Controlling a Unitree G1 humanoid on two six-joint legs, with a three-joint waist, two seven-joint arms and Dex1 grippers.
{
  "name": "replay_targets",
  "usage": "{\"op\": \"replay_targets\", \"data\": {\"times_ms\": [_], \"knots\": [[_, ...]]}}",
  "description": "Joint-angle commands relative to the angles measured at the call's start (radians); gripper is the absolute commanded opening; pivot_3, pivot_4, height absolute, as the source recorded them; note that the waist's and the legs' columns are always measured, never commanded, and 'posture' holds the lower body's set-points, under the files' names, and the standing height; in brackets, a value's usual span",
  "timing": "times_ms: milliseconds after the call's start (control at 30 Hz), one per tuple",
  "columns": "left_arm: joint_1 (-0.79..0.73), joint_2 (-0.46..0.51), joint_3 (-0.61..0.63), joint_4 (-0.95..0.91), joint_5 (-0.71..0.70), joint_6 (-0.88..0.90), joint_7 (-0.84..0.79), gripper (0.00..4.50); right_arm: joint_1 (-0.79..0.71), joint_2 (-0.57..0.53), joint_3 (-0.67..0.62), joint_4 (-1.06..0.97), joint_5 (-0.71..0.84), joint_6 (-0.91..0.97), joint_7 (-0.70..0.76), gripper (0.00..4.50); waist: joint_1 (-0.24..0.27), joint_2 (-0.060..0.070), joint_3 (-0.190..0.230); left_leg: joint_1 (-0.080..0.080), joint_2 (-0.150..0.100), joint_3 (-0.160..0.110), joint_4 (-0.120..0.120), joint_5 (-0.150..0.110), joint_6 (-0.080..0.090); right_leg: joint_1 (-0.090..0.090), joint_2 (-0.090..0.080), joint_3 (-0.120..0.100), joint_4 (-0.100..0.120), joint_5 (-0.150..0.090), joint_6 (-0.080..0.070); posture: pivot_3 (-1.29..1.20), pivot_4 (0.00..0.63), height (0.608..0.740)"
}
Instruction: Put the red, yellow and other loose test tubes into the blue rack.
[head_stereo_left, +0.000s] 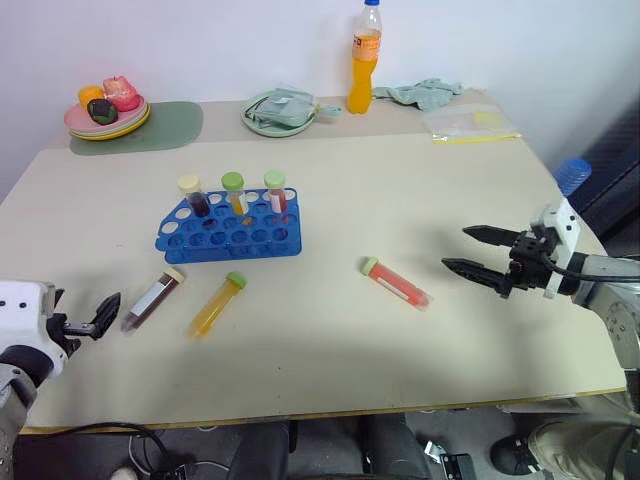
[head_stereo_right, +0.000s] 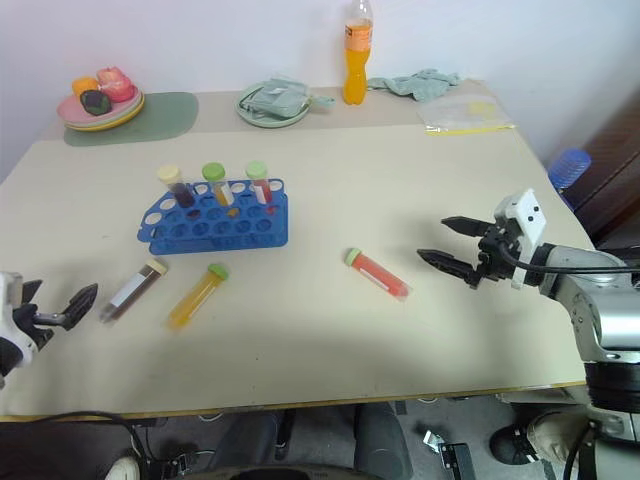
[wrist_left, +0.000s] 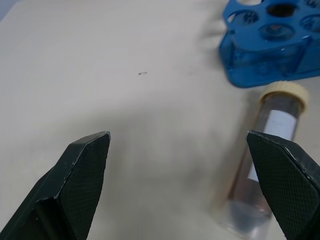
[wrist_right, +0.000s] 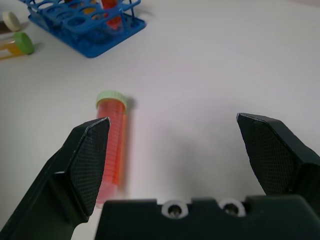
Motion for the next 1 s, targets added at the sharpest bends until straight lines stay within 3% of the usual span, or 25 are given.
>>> {"op": "replay_targets", "data": {"times_ms": [33,400,633,800,1000], "knots": [[0.020,-0.013,0.039,-0.040,0.008,-0.007,0.021,4.46,-0.048,-0.005,0.005,0.008,-0.008,-0.007,0.002,4.50,-0.001,0.000,0.000,0.000,0.000,0.000,0.000,0.000,0.000,0.000,0.000,0.000,0.000,0.000,0.000,0.00,0.150,0.740],[-0.038,-0.001,0.015,-0.044,0.002,-0.028,0.027,4.46,-0.135,-0.017,0.065,-0.023,-0.056,0.102,-0.082,4.50,0.002,0.000,0.000,0.000,0.000,0.000,0.000,0.000,0.000,0.000,0.000,0.000,0.000,-0.001,-0.002,0.00,0.150,0.740],[-0.226,0.063,-0.161,-0.032,-0.009,-0.049,-0.062,4.46,-0.242,-0.042,0.235,-0.204,-0.170,0.186,-0.120,4.50,0.000,0.002,0.001,0.000,0.000,0.000,-0.001,0.000,0.000,-0.001,0.000,0.000,0.000,0.000,0.000,0.00,0.150,0.740],[-0.286,0.080,-0.326,-0.083,-0.051,-0.069,-0.199,4.46,-0.285,-0.068,0.324,-0.401,-0.141,0.447,-0.149,4.50,-0.001,0.002,0.001,-0.002,-0.001,0.000,-0.001,-0.001,0.001,-0.001,0.000,0.000,-0.004,0.001,0.001,0.00,0.150,0.740],[-0.250,0.139,-0.484,-0.133,-0.031,-0.109,-0.353,4.46,-0.497,0.049,0.457,-0.406,-0.091,0.982,-0.276,4.50,-0.007,0.002,0.001,-0.002,0.001,0.000,-0.001,-0.001,0.001,-0.002,0.002,0.000,-0.003,0.001,-0.001,0.00,0.150,0.740]]}}
